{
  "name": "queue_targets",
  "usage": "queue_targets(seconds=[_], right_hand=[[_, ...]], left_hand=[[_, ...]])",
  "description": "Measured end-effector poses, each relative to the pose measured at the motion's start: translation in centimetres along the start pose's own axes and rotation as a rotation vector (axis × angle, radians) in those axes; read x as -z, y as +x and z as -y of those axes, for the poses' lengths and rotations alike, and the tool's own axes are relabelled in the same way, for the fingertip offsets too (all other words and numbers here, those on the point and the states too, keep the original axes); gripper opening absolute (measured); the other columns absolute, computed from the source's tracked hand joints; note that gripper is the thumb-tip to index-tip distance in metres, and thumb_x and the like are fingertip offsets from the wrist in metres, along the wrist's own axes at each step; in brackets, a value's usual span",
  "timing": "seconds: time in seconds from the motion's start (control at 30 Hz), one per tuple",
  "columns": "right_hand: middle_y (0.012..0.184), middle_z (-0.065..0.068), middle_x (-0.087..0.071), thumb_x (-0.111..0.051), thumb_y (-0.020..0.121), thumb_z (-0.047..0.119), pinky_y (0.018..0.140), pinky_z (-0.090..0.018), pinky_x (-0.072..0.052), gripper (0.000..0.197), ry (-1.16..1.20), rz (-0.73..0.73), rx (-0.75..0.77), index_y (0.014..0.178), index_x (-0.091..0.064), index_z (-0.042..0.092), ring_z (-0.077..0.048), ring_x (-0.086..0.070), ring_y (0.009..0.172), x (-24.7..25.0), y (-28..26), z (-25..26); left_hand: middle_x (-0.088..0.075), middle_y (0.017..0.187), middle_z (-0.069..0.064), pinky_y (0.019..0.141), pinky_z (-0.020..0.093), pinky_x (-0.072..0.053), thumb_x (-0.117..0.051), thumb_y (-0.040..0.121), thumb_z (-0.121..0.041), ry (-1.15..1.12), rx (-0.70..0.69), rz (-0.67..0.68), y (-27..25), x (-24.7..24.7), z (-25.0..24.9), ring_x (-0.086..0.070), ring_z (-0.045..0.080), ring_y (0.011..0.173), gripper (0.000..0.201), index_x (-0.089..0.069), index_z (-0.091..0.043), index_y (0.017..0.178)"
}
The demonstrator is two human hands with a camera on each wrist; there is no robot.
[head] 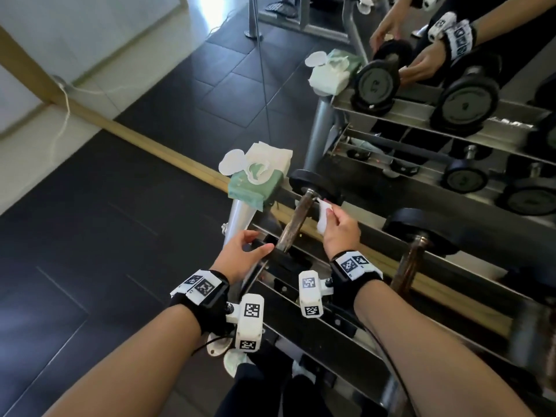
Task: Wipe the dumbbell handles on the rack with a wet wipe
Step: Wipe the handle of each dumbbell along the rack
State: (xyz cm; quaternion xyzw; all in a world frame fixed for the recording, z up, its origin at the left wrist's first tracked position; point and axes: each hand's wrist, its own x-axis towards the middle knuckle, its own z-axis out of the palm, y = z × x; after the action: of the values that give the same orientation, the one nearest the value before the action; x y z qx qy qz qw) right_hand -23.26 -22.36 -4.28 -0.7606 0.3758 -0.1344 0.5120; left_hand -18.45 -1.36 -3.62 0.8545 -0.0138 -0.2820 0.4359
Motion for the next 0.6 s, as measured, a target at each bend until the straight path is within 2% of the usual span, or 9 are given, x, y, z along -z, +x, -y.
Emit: queue_targets(seconds=[0.1, 0.17, 0.23, 0.27, 0.37, 0.43, 0.5, 0.53, 0.6], right_hand=[[0.119, -0.001, -0.070, -0.049, 0.103, 0.026, 0.090, -0.017, -0.037, 0.030, 0.046, 0.036, 0.059, 0.124, -0.069, 0.018, -0.010, -0.058, 0.104, -0.9, -0.2, -0.3], [0.120, 0.000, -0.070, -0.052, 0.102, 0.022, 0.088, -0.006, -0.035, 0.029, 0.035, 0.097, 0.109, 0.125, -0.069, 0.017, -0.004, -0.055, 0.103, -1.1, -0.3, -0.6], [0.118, 0.000, -0.070, -0.052, 0.101, 0.017, 0.081, 0.005, -0.030, 0.030, 0.019, 0.163, 0.134, 0.127, -0.068, 0.015, -0.003, -0.055, 0.101, -1.0, -0.1, -0.8], [0.116, 0.002, -0.069, -0.052, 0.101, 0.015, 0.079, 0.007, -0.030, 0.031, 0.016, 0.190, 0.133, 0.128, -0.066, 0.016, 0.000, -0.055, 0.099, -1.0, -0.1, -0.9], [0.109, 0.010, -0.064, -0.051, 0.101, 0.012, 0.077, 0.008, -0.033, 0.033, 0.032, 0.265, 0.118, 0.130, -0.064, 0.020, 0.008, -0.057, 0.086, -1.2, -1.3, -0.9], [0.107, 0.007, -0.067, -0.050, 0.102, 0.017, 0.084, 0.001, -0.039, 0.032, 0.039, 0.356, 0.084, 0.128, -0.065, 0.027, -0.001, -0.061, 0.093, -1.3, -2.6, -1.1], [0.113, -0.001, -0.069, -0.049, 0.103, 0.022, 0.099, -0.018, -0.044, 0.031, 0.000, 0.467, 0.051, 0.126, -0.067, 0.032, -0.014, -0.062, 0.104, -1.1, -3.9, -1.8], [0.115, -0.003, -0.070, -0.049, 0.103, 0.022, 0.103, -0.024, -0.045, 0.031, -0.025, 0.514, 0.045, 0.125, -0.068, 0.032, -0.017, -0.062, 0.107, -0.6, -4.1, -2.0], [0.111, 0.003, -0.071, -0.048, 0.102, 0.017, 0.100, -0.025, -0.046, 0.032, -0.036, 0.523, 0.054, 0.121, -0.070, 0.029, -0.014, -0.064, 0.105, 0.3, -3.9, -1.9]], left_hand=[[-0.056, 0.127, -0.008, 0.104, 0.041, -0.046, -0.076, 0.080, -0.045, -0.033, 0.032, 0.033, 0.6, 0.4, 0.2, -0.057, 0.017, 0.118, 0.057, -0.055, -0.023, 0.128], [-0.056, 0.127, -0.009, 0.103, 0.046, -0.047, -0.076, 0.078, -0.048, -0.031, 0.043, 0.058, 0.8, 0.7, 0.3, -0.058, 0.018, 0.117, 0.056, -0.055, -0.028, 0.126], [-0.057, 0.124, -0.012, 0.101, 0.044, -0.049, -0.077, 0.076, -0.050, -0.037, 0.045, 0.071, 0.9, 0.9, 0.3, -0.058, 0.015, 0.115, 0.056, -0.056, -0.030, 0.123], [-0.057, 0.121, -0.014, 0.097, 0.040, -0.052, -0.078, 0.075, -0.050, -0.052, 0.046, 0.074, 1.0, 1.0, 0.3, -0.058, 0.014, 0.114, 0.055, -0.057, -0.031, 0.122], [-0.060, 0.116, -0.014, 0.071, 0.020, -0.049, -0.081, 0.073, -0.046, -0.104, 0.047, 0.074, 0.9, 1.2, 0.0, -0.062, 0.014, 0.111, 0.048, -0.060, -0.032, 0.114], [-0.061, 0.115, -0.012, 0.063, 0.015, -0.045, -0.081, 0.074, -0.043, -0.127, 0.054, 0.070, 0.8, 1.2, 0.0, -0.063, 0.015, 0.109, 0.046, -0.061, -0.031, 0.113], [-0.061, 0.115, -0.010, 0.061, 0.015, -0.045, -0.081, 0.075, -0.041, -0.142, 0.064, 0.057, 0.6, 1.1, 0.0, -0.064, 0.015, 0.106, 0.045, -0.062, -0.029, 0.114], [-0.061, 0.114, -0.010, 0.058, 0.013, -0.045, -0.081, 0.076, -0.041, -0.145, 0.057, 0.052, 0.5, 1.0, -0.2, -0.066, 0.014, 0.101, 0.044, -0.062, -0.029, 0.114], [-0.062, 0.114, -0.009, 0.054, 0.012, -0.045, -0.080, 0.077, -0.042, -0.136, 0.056, 0.045, 0.4, 0.9, 0.0, -0.068, 0.012, 0.086, 0.043, -0.062, -0.028, 0.114]])
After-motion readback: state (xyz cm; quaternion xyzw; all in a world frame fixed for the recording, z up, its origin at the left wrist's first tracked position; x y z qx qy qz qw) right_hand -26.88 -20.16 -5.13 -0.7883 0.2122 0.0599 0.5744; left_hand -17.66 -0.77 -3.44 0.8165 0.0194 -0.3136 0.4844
